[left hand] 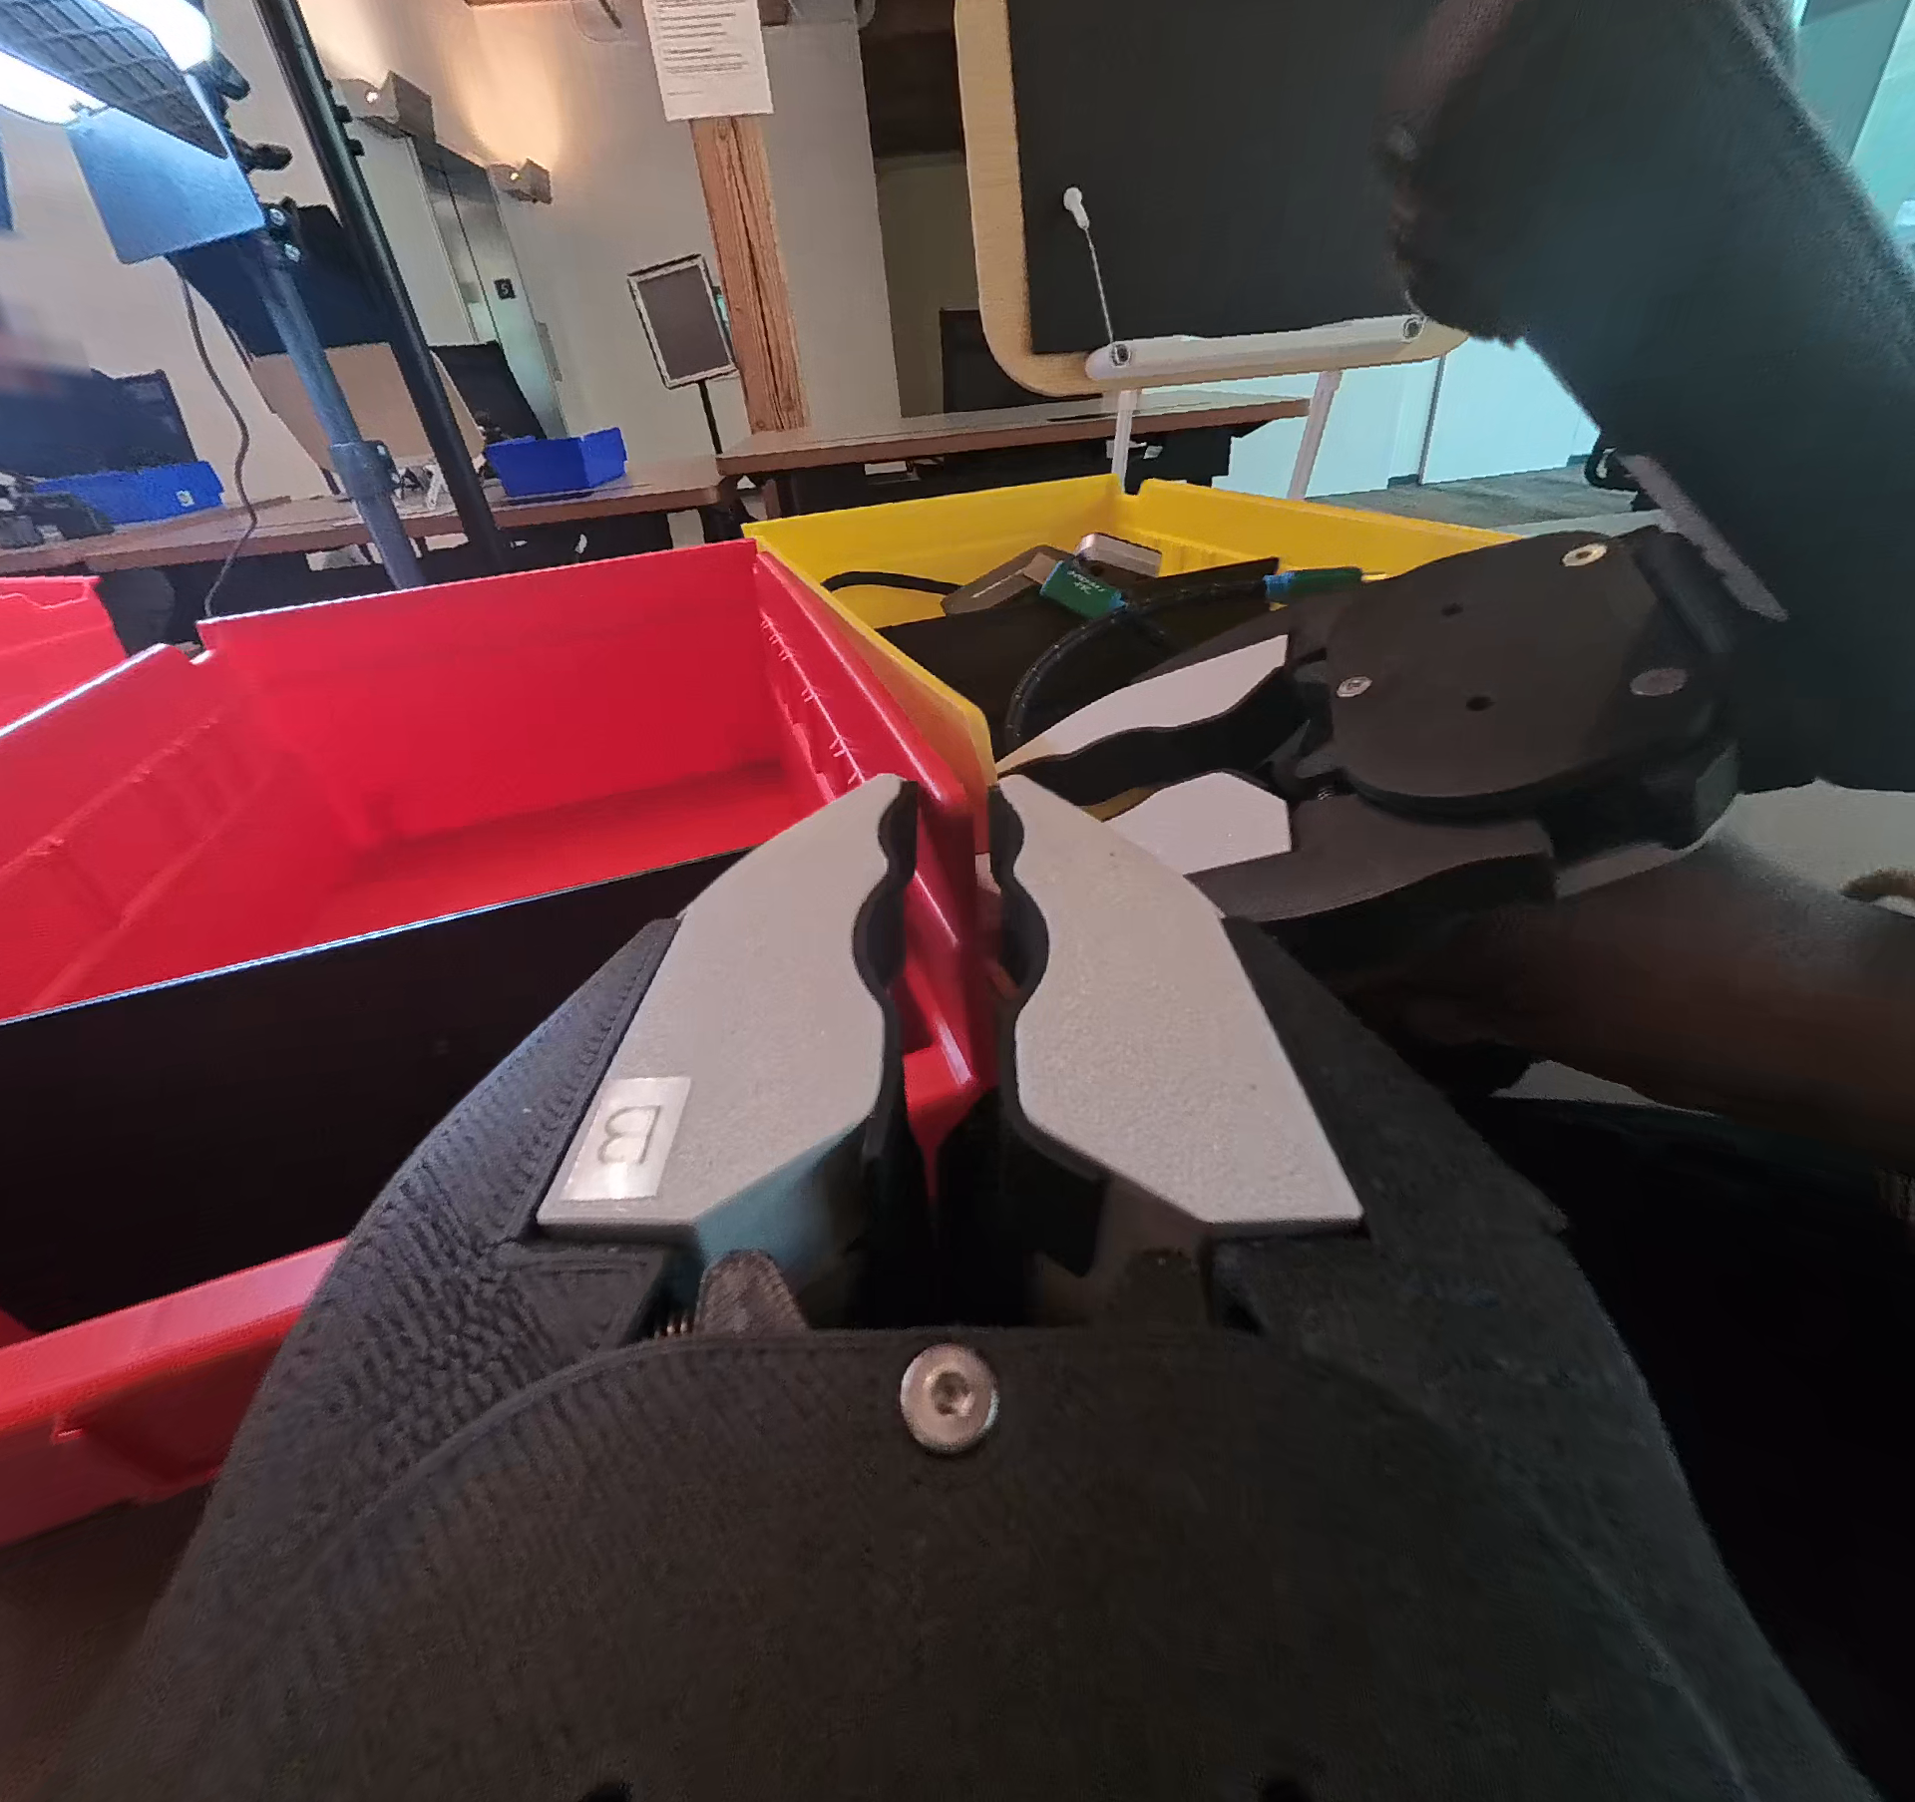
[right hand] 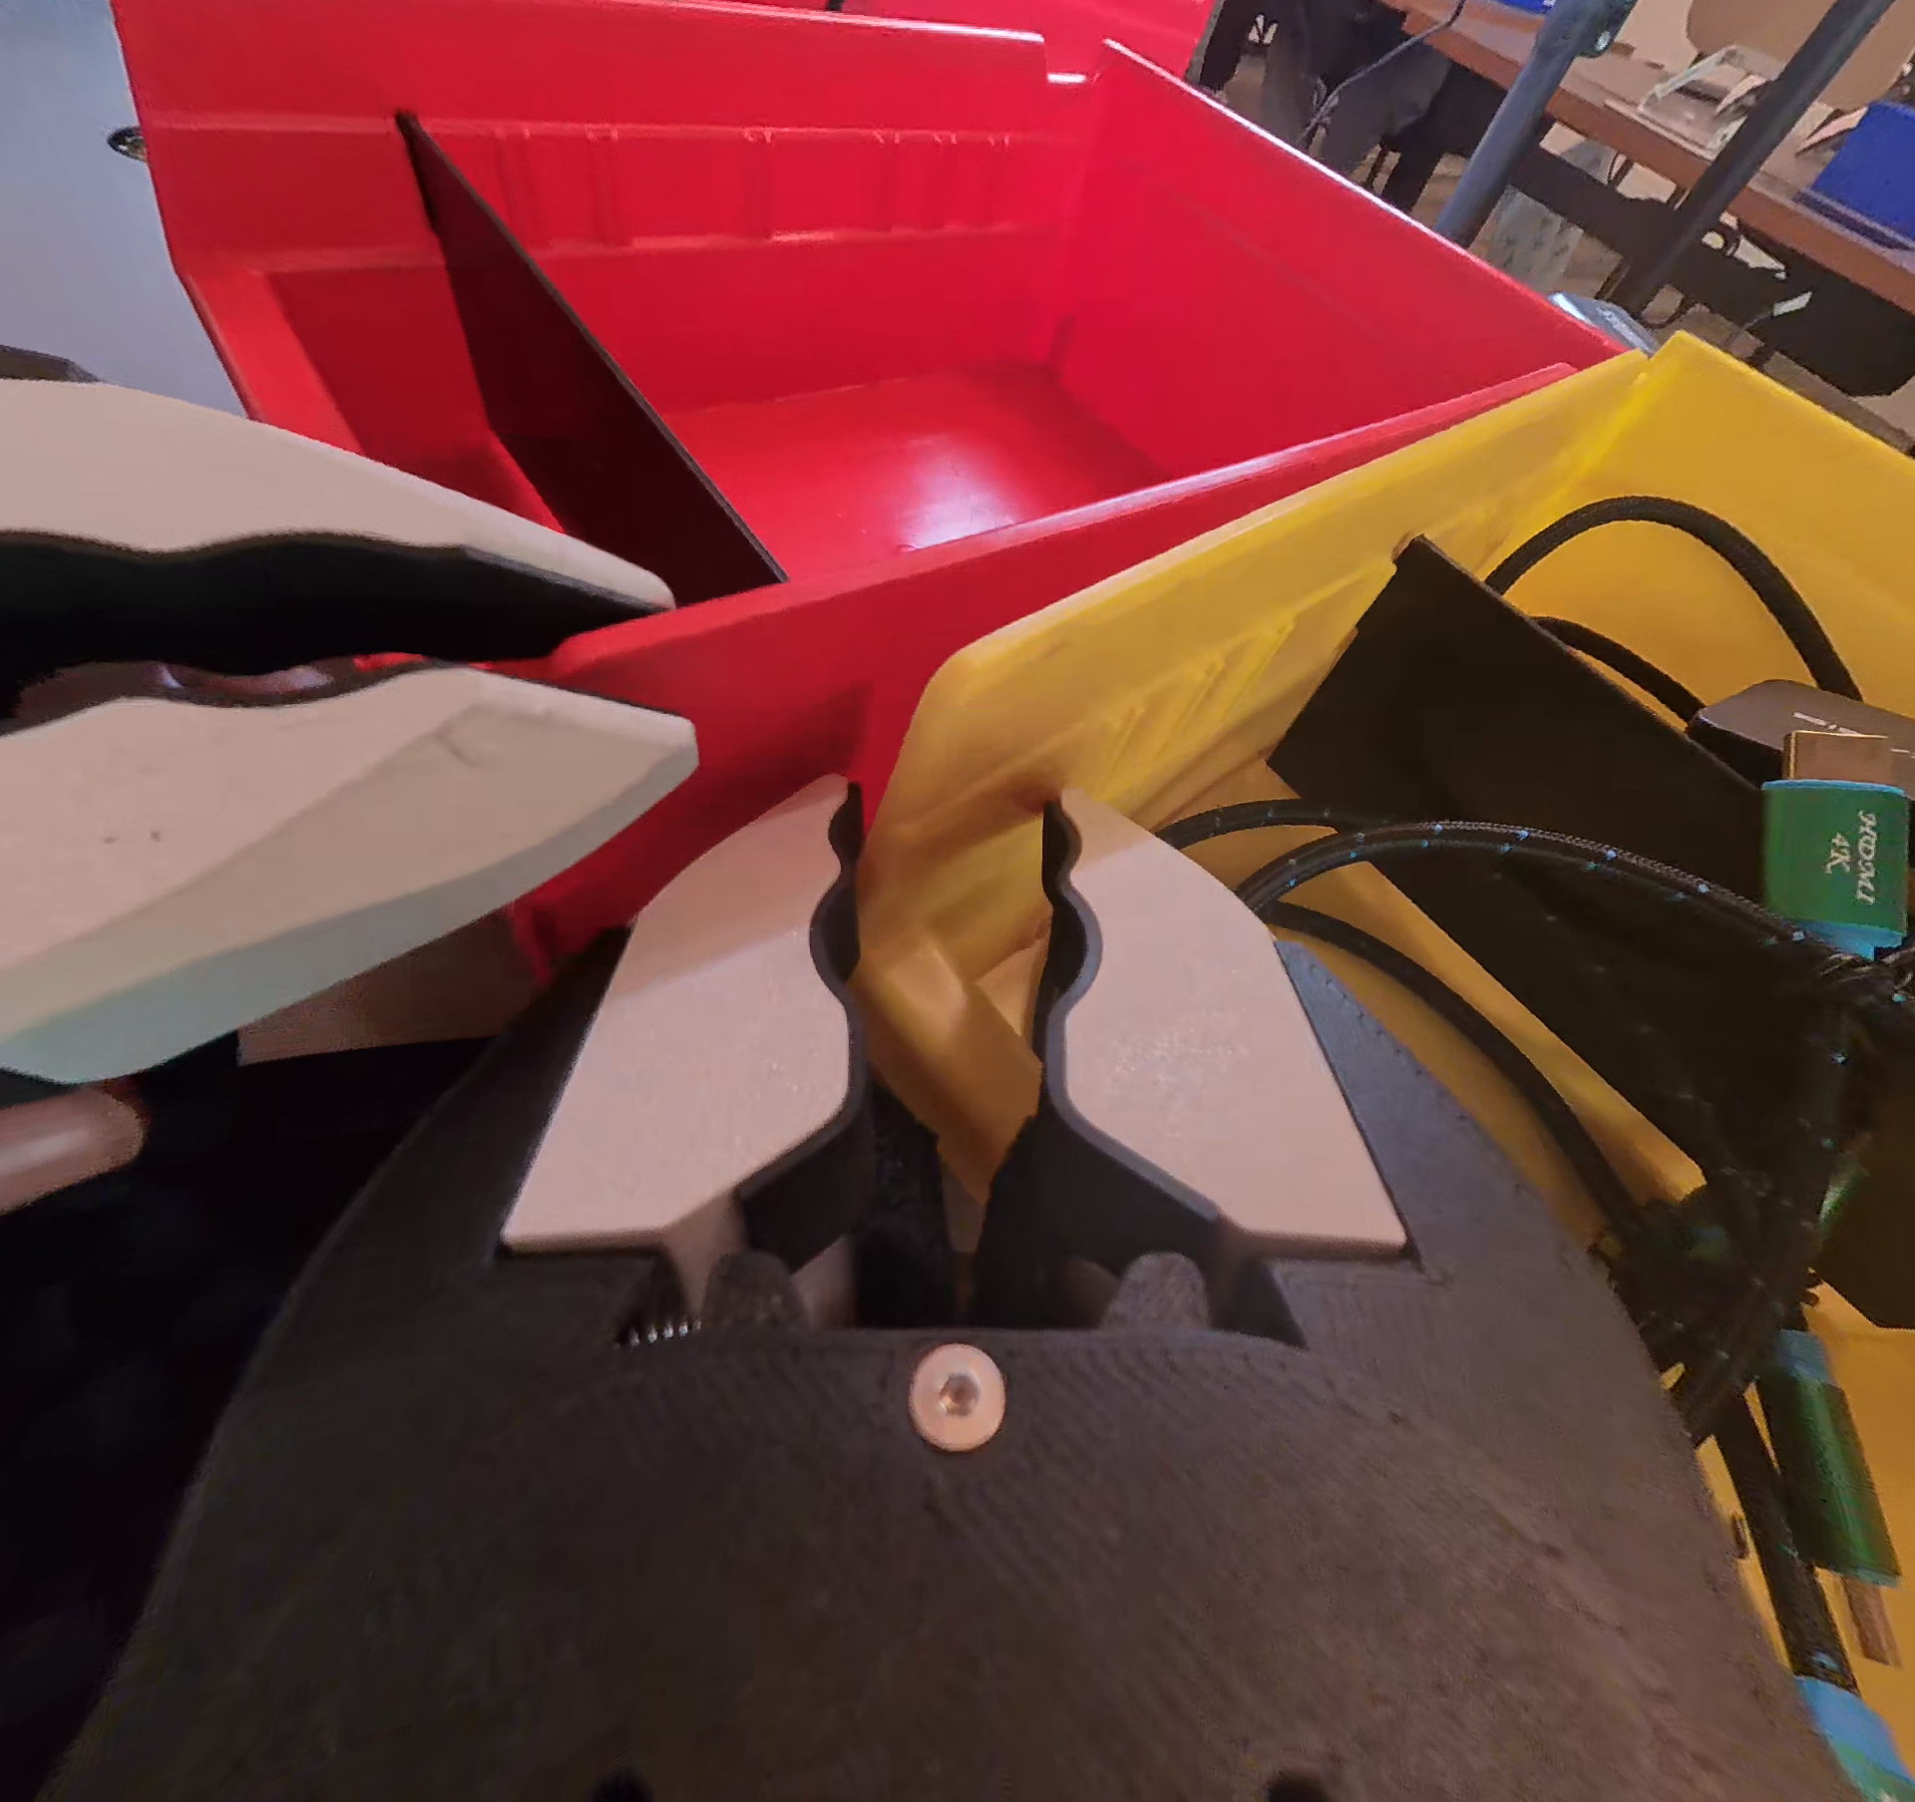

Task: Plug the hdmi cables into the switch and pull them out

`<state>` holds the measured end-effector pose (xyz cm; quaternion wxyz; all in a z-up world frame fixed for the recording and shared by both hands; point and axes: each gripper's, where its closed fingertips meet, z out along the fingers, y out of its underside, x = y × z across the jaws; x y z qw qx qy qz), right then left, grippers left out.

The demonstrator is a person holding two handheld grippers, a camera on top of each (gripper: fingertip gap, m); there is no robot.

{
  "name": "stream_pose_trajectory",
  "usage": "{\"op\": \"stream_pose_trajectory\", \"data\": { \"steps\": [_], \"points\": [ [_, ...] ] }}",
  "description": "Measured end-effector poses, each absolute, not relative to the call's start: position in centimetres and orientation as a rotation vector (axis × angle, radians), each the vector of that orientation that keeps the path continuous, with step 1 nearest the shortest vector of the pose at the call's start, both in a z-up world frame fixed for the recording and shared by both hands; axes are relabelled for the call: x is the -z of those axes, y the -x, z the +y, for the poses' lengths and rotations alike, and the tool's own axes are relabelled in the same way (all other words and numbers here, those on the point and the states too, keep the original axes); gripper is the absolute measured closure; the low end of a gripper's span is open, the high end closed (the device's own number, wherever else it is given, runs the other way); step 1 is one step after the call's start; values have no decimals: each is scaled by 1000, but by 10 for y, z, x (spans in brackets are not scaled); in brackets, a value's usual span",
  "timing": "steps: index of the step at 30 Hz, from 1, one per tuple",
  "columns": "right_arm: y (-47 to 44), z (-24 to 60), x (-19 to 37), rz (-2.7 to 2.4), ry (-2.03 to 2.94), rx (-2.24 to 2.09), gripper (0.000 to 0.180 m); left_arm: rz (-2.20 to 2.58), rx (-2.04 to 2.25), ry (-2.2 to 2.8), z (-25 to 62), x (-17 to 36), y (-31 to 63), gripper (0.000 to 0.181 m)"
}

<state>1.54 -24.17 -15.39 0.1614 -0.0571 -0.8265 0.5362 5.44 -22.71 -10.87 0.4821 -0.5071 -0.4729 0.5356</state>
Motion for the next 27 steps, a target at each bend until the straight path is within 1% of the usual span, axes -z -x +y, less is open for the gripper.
{"op": "stream_pose_trajectory", "data": {
  "steps": [10, 20, 23, 25, 27],
  "points": [
    [-16, -251, 152, -2336, 57, -1607, 146, -1150, -1258, 1199, -229, 107, -55, 163],
    [-15, -257, 148, -2336, -33, -1717, 147, -1078, -1260, 1132, -227, 98, -63, 163],
    [-15, -246, 125, -2186, 52, -1909, 149, -1000, -1458, 886, -257, 69, -94, 163],
    [-13, -235, 106, -2087, 168, -2025, 146, -1067, -1652, 715, -302, 56, -126, 161],
    [-18, -228, 91, -2022, 205, -2082, 141, -1245, -1779, 555, -354, 60, -160, 149]
  ]
}}
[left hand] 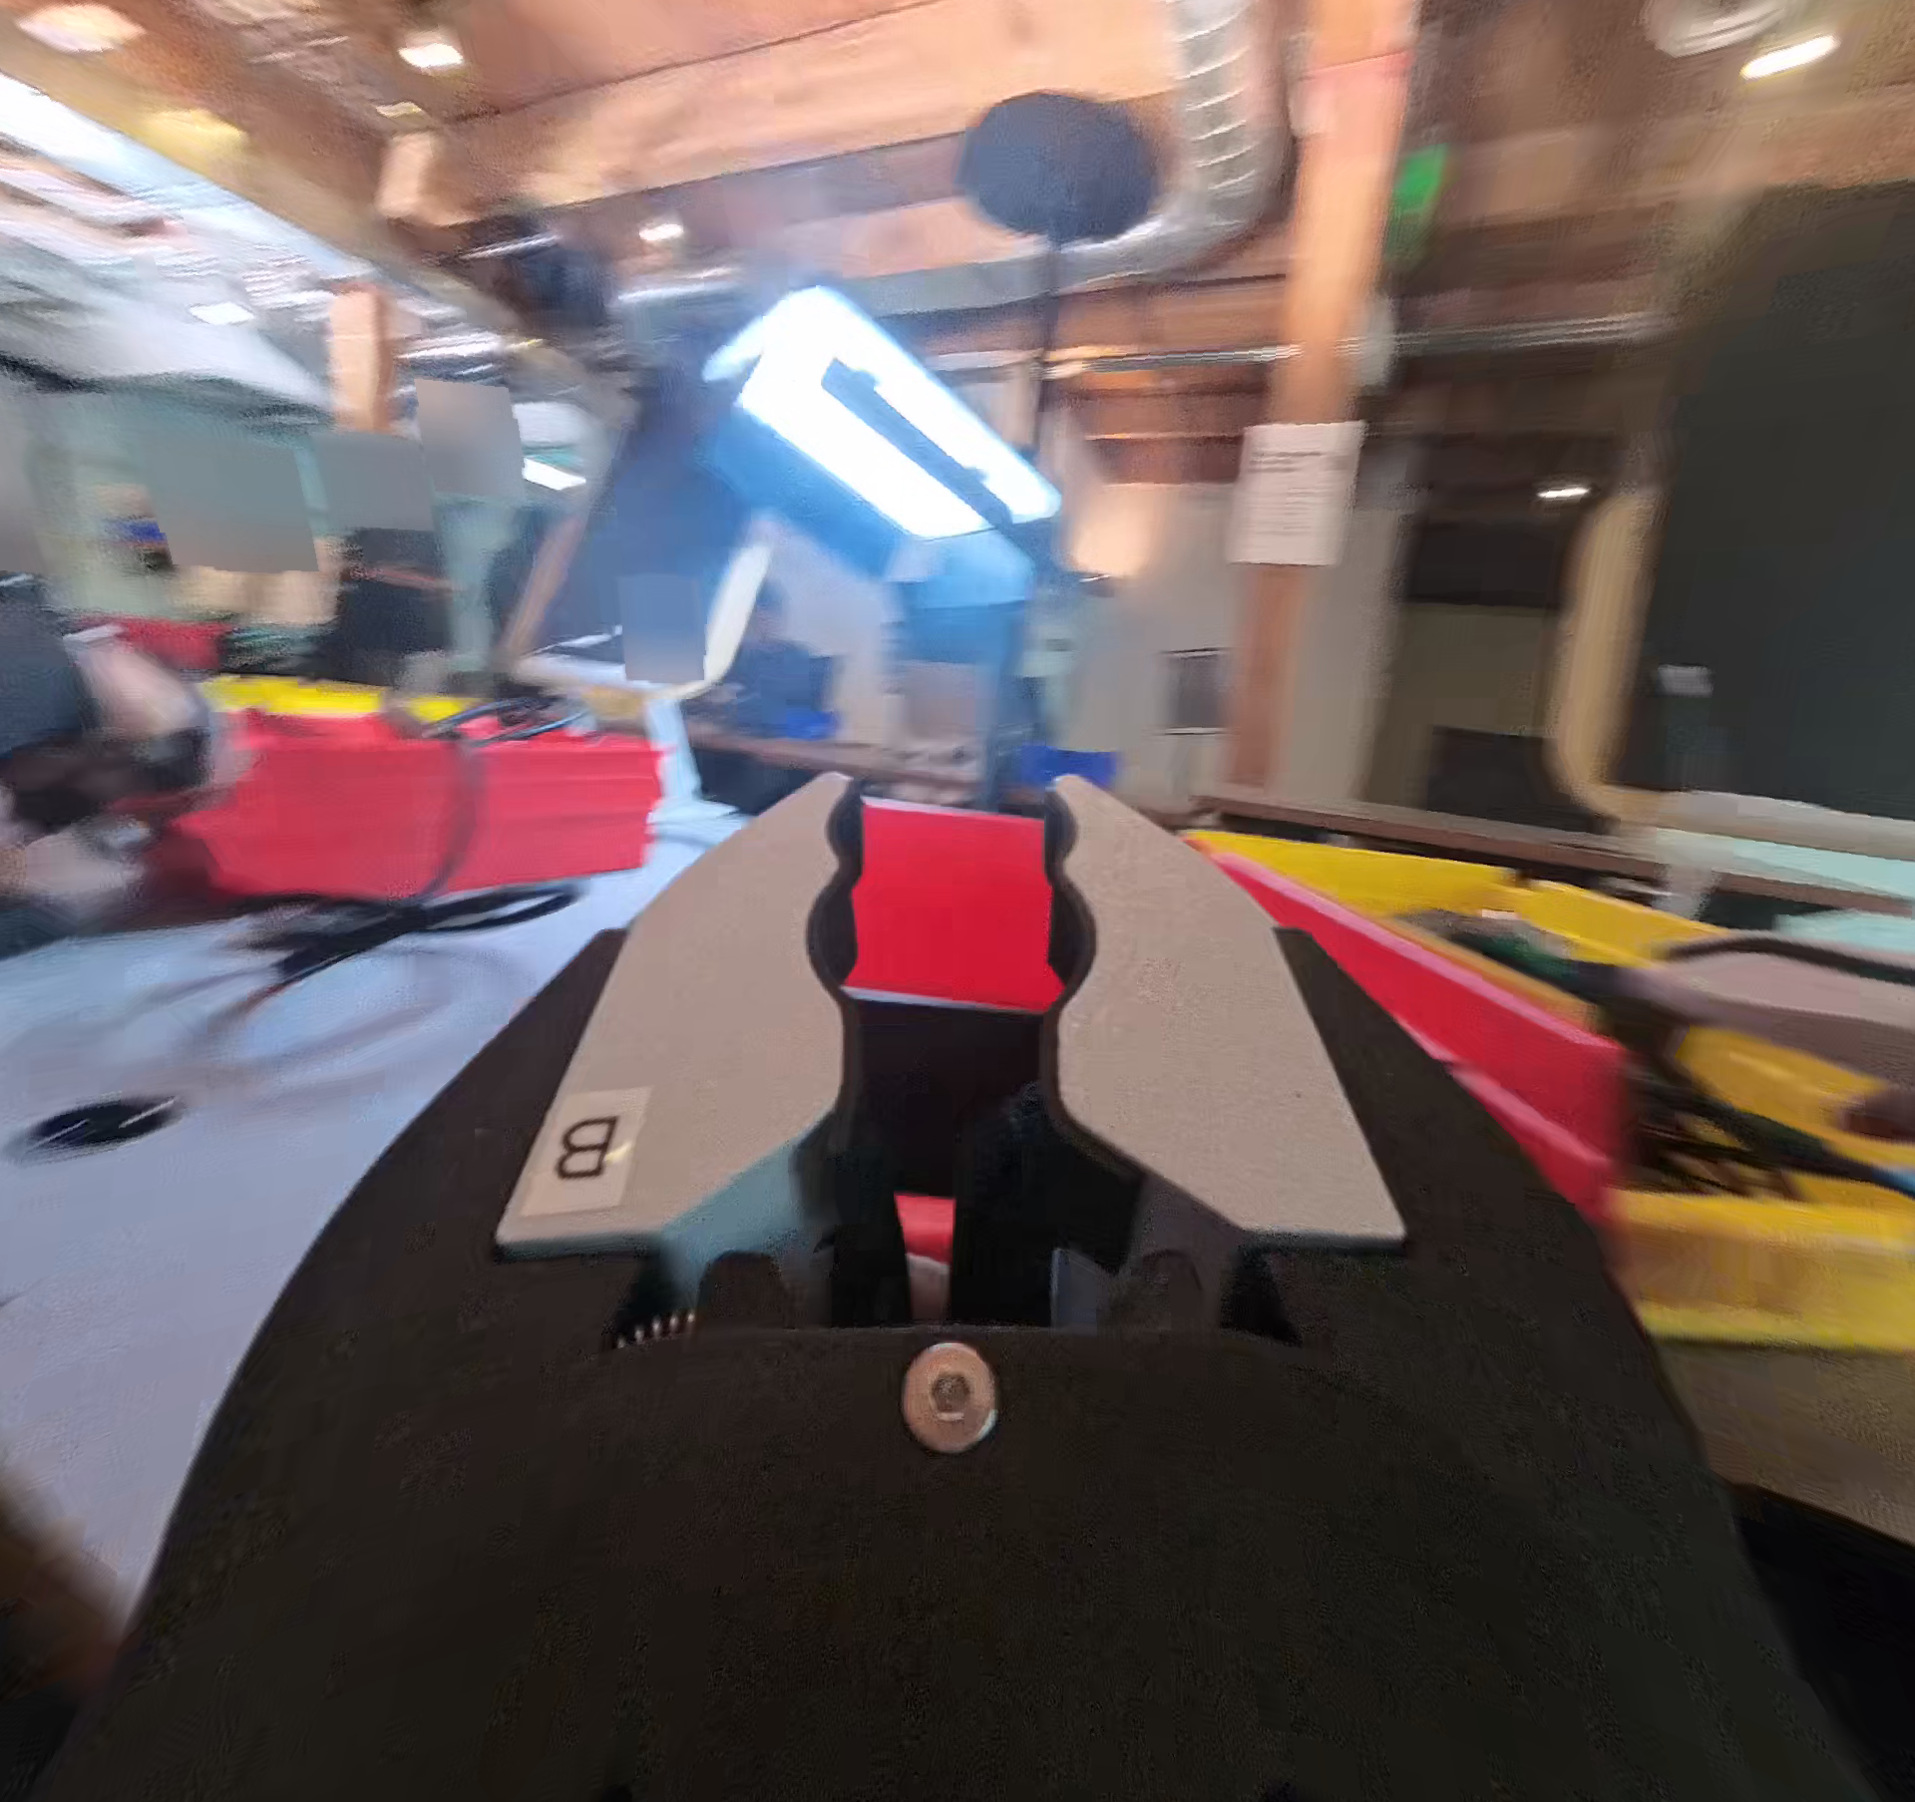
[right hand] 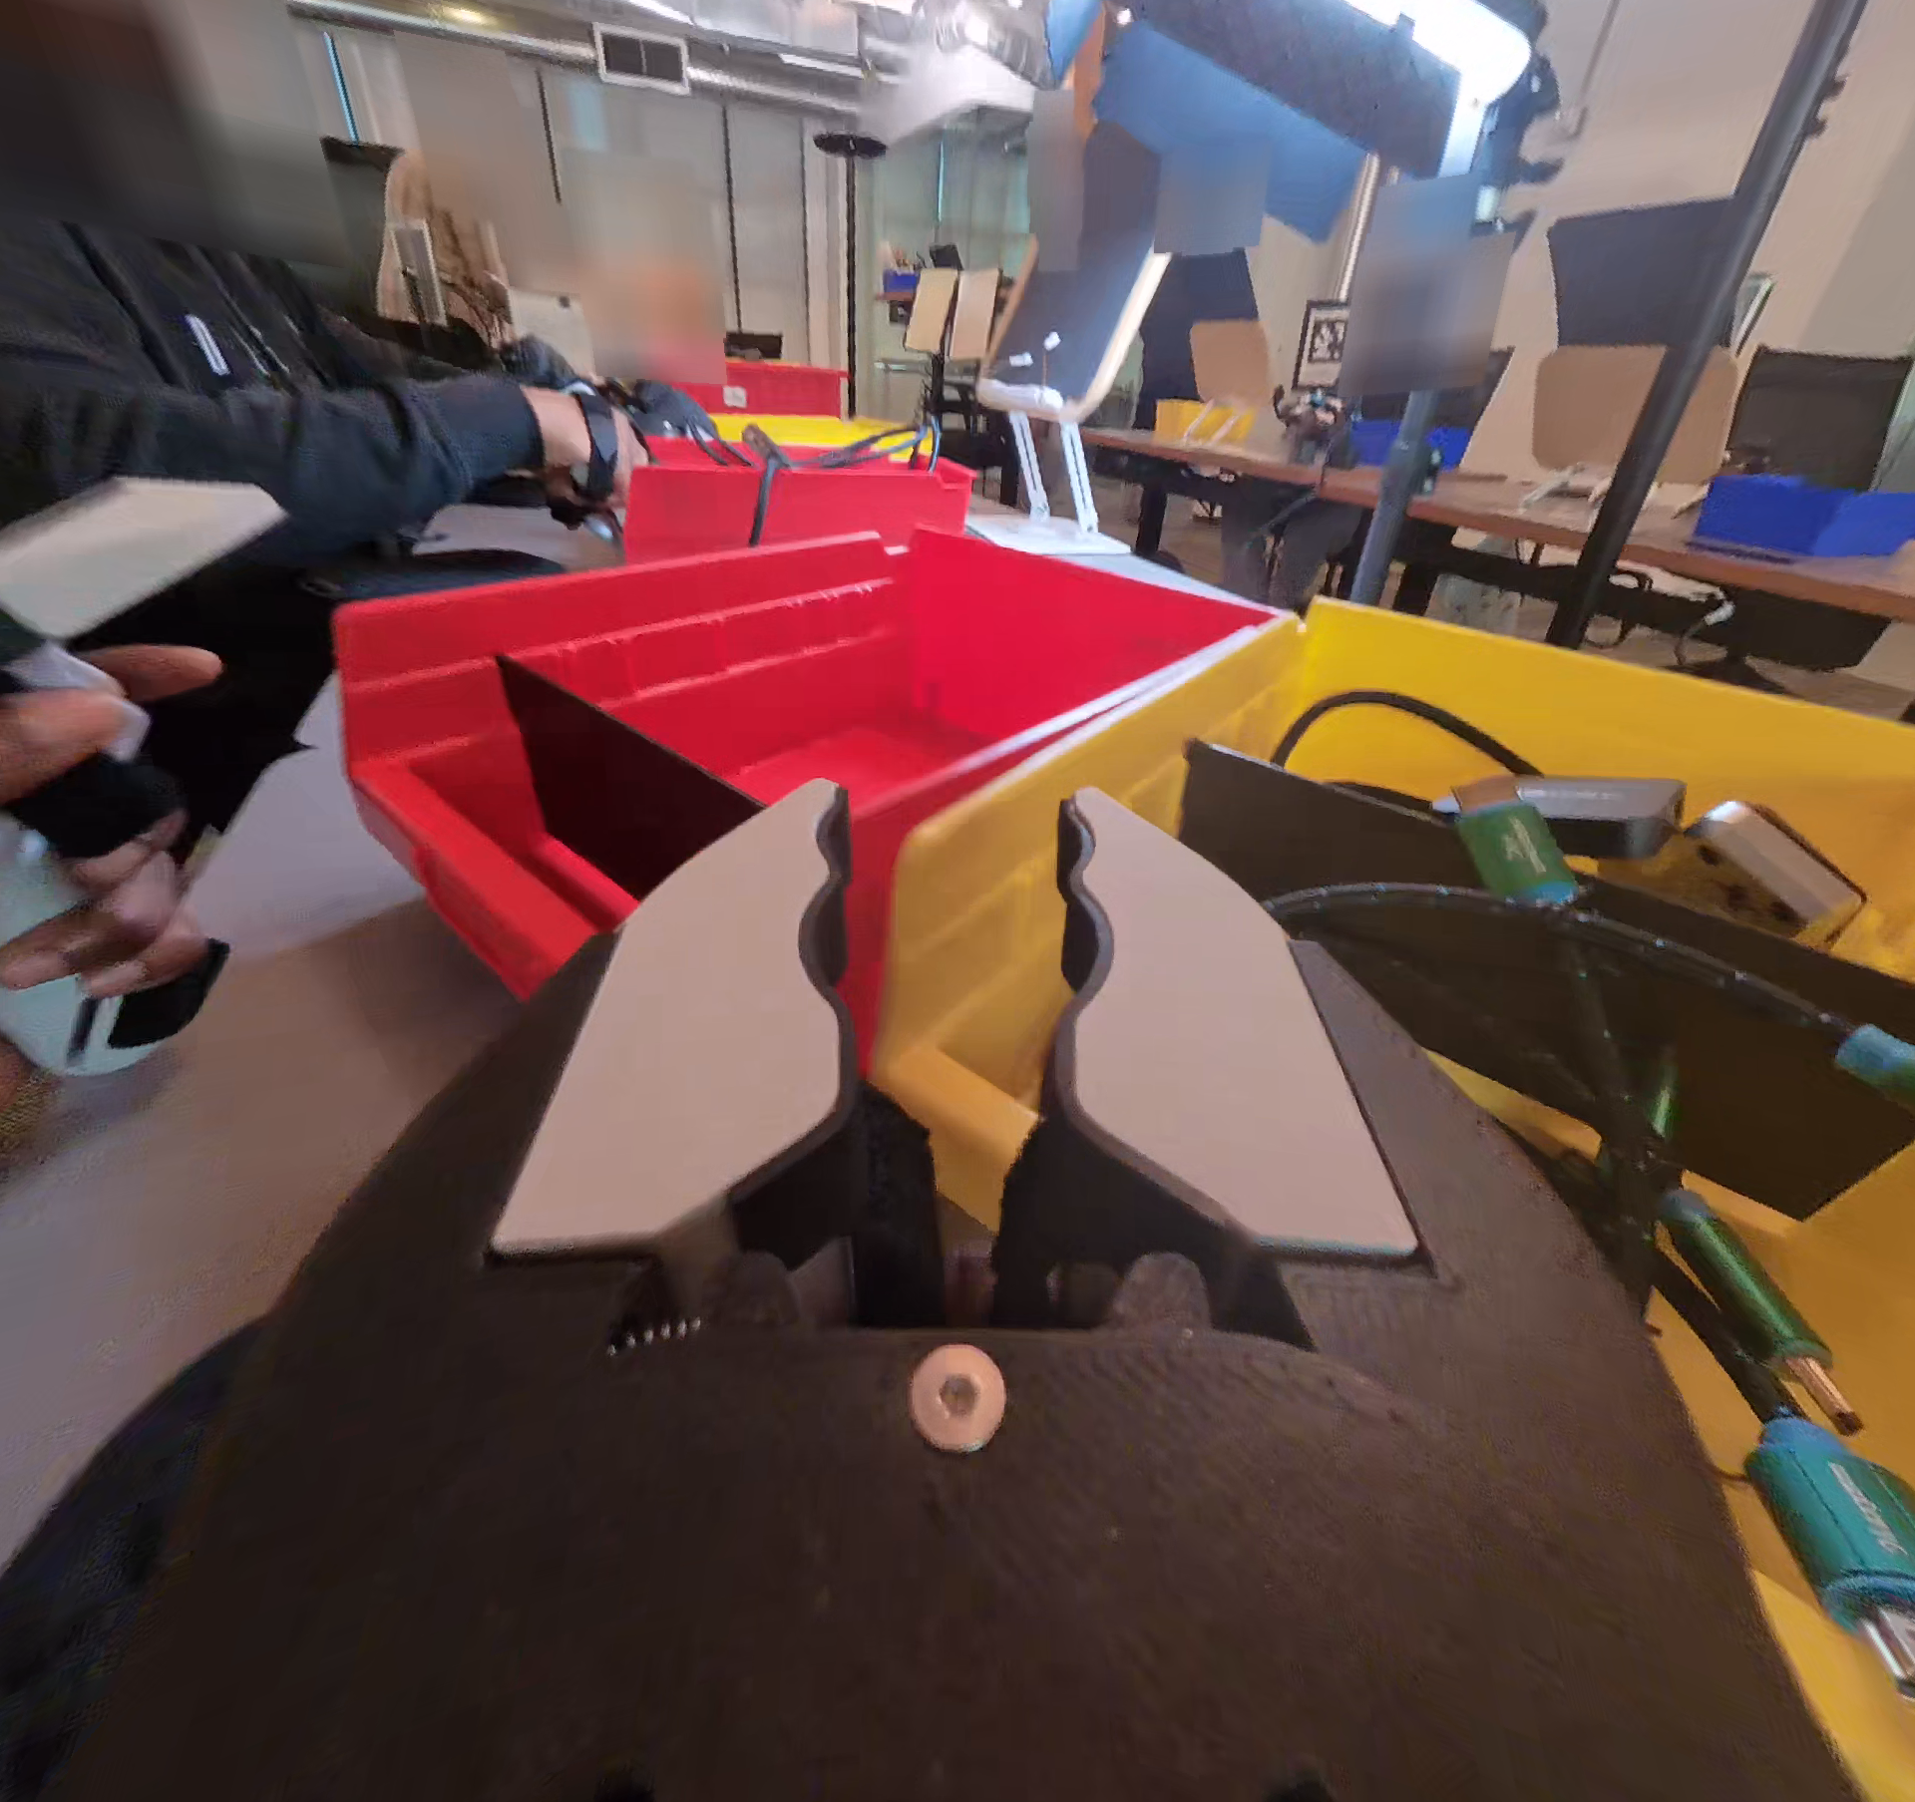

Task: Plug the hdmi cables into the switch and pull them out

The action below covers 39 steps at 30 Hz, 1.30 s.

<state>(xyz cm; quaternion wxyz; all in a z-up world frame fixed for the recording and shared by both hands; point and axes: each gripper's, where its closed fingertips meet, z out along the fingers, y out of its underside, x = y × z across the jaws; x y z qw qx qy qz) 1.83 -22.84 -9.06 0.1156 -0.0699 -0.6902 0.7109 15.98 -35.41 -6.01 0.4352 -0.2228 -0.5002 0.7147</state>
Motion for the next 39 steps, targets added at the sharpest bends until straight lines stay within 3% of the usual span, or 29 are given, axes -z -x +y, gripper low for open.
{"op": "stream_pose_trajectory", "data": {
  "steps": [3, 6, 11, 13, 16, 20, 24, 26, 28, 32, 39],
  "points": [
    [-48, -234, 86, -2095, 142, -2083, 142, -1487, -1737, 494, -403, 88, -180, 129],
    [-70, -249, 111, -2312, 140, -1931, 134, -1537, -1462, 554, -406, 102, -166, 129],
    [-67, -249, 119, -2227, 142, -1745, 140, -1707, -1410, 632, -415, 121, -160, 131],
    [-65, -251, 128, -2256, 148, -1673, 142, -1729, -1395, 678, -413, 125, -156, 139],
    [-64, -253, 139, -2309, 155, -1591, 147, -1743, -1351, 735, -410, 130, -151, 174],
    [-58, -249, 135, -2282, 217, -1620, 167, -1723, -1432, 901, -402, 133, -166, 177],
    [-59, -249, 137, -2306, 216, -1625, 169, -1746, -1241, 1056, -384, 134, -186, 172],
    [-60, -250, 137, -2312, 200, -1635, 160, -1717, -1225, 1052, -382, 132, -189, 169],
    [-60, -251, 139, -2329, 202, -1619, 147, -1696, -1287, 958, -390, 129, -188, 155],
    [-61, -254, 145, -2380, 195, -1586, 141, -1714, -1386, 933, -397, 131, -181, 128],
    [-60, -263, 154, -2453, 175, -1508, 138, -1714, -1497, 1091, -396, 136, -159, 131]
  ]
}}
